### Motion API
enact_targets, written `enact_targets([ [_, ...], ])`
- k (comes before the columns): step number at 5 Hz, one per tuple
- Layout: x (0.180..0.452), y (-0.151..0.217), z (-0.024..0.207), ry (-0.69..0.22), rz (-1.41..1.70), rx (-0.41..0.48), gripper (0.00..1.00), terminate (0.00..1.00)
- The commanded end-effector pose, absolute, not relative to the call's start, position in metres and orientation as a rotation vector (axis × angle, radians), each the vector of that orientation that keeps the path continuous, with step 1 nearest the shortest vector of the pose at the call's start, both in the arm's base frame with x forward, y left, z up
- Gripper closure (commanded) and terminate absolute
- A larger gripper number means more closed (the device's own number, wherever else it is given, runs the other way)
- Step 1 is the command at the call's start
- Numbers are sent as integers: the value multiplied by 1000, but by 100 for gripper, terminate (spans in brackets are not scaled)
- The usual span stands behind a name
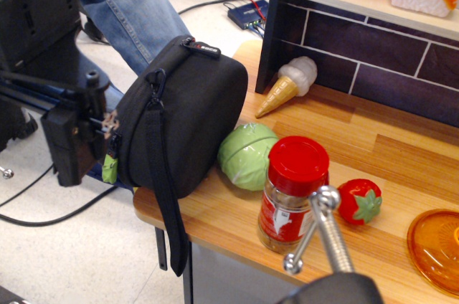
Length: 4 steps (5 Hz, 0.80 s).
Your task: Unzip zipper bag
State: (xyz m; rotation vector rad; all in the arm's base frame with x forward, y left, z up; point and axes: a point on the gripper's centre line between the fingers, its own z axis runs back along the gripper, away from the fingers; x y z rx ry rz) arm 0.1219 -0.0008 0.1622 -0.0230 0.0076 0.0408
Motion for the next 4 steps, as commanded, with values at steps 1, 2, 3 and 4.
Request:
enact_targets([
  [1,122,-1,162,8,41,-23,0,0],
  [2,127,8,141,-22,50,8,0,0],
  [3,132,15,117,-62,44,33,0,0],
  [4,146,19,93,-73,27,43,0,0],
])
